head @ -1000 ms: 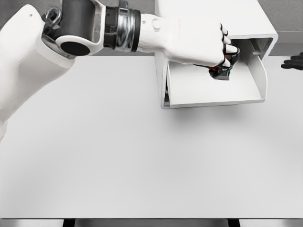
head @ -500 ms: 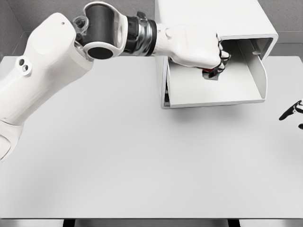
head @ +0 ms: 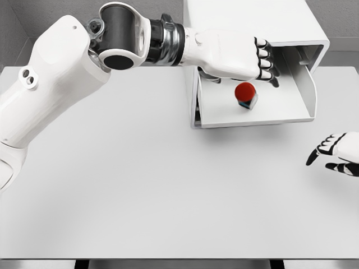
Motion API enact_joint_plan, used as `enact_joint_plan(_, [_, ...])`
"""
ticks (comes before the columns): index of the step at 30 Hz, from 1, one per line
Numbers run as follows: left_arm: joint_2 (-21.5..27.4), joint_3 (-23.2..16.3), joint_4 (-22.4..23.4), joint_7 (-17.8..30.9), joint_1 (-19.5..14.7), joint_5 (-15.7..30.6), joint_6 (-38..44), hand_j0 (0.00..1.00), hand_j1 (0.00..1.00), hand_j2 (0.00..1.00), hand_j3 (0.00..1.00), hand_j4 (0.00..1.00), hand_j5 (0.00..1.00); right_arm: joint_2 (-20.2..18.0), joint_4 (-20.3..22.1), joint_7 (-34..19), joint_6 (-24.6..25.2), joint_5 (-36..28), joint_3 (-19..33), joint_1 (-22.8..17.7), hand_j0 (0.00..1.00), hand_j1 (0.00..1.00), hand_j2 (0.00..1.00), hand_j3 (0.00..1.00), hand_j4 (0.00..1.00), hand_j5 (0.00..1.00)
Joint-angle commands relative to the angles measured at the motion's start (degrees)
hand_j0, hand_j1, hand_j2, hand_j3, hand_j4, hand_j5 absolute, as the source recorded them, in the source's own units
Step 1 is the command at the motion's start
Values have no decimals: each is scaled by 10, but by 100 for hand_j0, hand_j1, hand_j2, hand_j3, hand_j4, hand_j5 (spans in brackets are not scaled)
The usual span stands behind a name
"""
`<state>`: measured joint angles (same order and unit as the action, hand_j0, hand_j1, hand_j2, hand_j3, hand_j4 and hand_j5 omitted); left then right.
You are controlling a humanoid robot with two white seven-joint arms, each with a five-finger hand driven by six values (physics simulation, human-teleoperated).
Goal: Slide open multi-storey tabletop storage cabinets and put open load switch and slide close multi-storey tabletop storage cabinets
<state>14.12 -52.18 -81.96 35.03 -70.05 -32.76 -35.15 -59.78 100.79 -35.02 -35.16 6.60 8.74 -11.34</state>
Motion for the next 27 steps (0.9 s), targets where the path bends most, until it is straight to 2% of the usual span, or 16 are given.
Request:
enact_joint_plan(1, [0,1,-1,0,0,2,1,100,100,100,100,100,100,-1,0,0,2,-4,-2,2,57,57,57,57,57,57])
enact_joint_plan(3, [4,4,-10,0,-3,39,1,100,100,100,100,100,100,-1,0,0,2,-5,-3,27,58,58,58,58,58,58])
enact_joint_plan(5, [9,7,-43,0,-4,90,1,100,100,100,100,100,100,-1,0,0,2,-6,-37,62,58,58,58,58,58,58])
enact_joint_plan(8, [68,9,-145,0,-7,180,1,100,100,100,100,100,100,-1,0,0,2,-6,-76,99,58,58,58,58,58,58])
enact_joint_plan(10, [125,44,-174,0,-3,226,1,100,100,100,100,100,100,-1,0,0,2,-6,-77,102,58,58,58,58,58,58])
enact_joint_plan(13, [289,83,-173,0,5,350,1,100,100,100,100,100,100,-1,0,0,2,-6,-77,106,58,58,58,58,58,58])
enact_joint_plan(14, [364,86,-167,0,32,389,1,100,100,100,100,100,100,-1,0,0,2,-7,-77,111,58,58,58,58,58,58])
enact_joint_plan(15, [422,86,-167,0,70,400,1,100,100,100,100,100,100,-1,1,0,2,-7,-77,113,58,58,58,58,58,58])
enact_joint_plan(16, [463,86,-142,0,107,400,1,100,100,100,100,100,100,-1,0,0,2,-7,-76,114,58,58,58,58,58,58])
enact_joint_plan(19, [468,79,-18,0,202,395,1,100,100,100,100,100,100,-1,0,0,2,-10,-76,120,58,58,58,58,58,58])
enact_joint_plan(20, [459,80,-6,0,208,396,1,100,100,100,100,100,100,-1,0,0,2,-10,-76,121,58,58,58,58,58,58])
enact_joint_plan(23, [455,74,-6,0,234,387,1,100,100,100,100,100,100,-1,0,0,2,-11,-76,122,58,58,58,58,58,58])
enact_joint_plan(27, [451,74,-5,0,236,387,1,100,100,100,100,100,100,-1,0,0,2,-11,-77,127,58,58,58,58,58,58])
